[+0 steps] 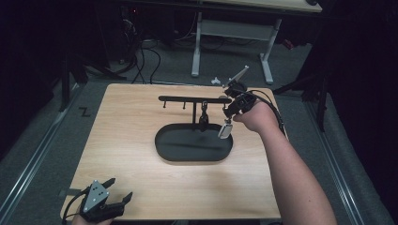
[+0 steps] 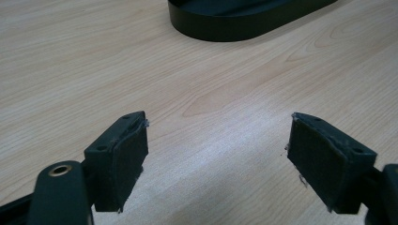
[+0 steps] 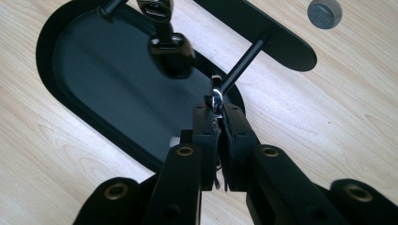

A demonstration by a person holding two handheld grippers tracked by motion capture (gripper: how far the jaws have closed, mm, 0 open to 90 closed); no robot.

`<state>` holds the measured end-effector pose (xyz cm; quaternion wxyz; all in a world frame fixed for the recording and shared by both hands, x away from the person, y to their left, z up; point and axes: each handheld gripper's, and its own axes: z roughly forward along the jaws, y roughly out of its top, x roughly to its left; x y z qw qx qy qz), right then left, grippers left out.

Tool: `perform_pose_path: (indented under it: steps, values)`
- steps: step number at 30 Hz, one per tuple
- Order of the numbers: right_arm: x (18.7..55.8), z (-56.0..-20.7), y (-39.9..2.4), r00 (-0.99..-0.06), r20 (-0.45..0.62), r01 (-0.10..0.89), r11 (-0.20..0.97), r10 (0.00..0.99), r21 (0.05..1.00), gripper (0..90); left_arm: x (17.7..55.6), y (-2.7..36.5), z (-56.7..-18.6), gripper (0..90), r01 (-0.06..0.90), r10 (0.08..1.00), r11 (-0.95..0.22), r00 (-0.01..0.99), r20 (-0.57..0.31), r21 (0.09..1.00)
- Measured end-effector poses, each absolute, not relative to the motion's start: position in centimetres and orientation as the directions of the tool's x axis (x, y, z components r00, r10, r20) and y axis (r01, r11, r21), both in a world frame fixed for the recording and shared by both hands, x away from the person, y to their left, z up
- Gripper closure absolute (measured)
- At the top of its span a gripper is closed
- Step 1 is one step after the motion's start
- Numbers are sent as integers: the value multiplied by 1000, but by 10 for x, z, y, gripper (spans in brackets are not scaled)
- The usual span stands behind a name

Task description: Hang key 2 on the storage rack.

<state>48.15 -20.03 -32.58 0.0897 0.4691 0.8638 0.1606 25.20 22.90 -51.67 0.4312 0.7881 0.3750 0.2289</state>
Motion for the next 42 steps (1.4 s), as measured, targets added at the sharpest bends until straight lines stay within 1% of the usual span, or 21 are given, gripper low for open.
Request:
perform_pose_path:
  steps: [3, 8, 20, 30, 35, 37, 40, 42]
  values:
    - [483, -327, -201, -537, -25, 780, 507, 843, 367, 831, 252, 229, -517, 209, 392, 789, -345, 613, 37, 853]
    - [482, -327, -208, -503, -28, 794, 474, 864, 380, 837, 252, 229, -517, 209, 392, 788, -345, 615, 36, 853]
    - [476, -341, -210, -510, -10, 796, 477, 860, 372, 821, 252, 229, -516, 209, 391, 786, -352, 617, 41, 850]
    - [460, -363, -218, -490, 9, 811, 453, 871, 370, 745, 253, 226, -517, 209, 394, 778, -365, 627, 44, 844]
    - [449, -375, -225, -484, 29, 812, 437, 874, 388, 735, 253, 224, -517, 209, 393, 776, -368, 629, 46, 842]
    - [441, -383, -230, -482, 29, 811, 433, 876, 395, 710, 253, 222, -518, 209, 393, 775, -370, 630, 46, 841]
    - [435, -389, -233, -476, 31, 807, 423, 879, 412, 694, 254, 221, -518, 209, 393, 774, -372, 631, 48, 841]
    - [429, -396, -237, -469, 38, 806, 409, 883, 428, 661, 254, 221, -518, 209, 392, 773, -374, 633, 49, 840]
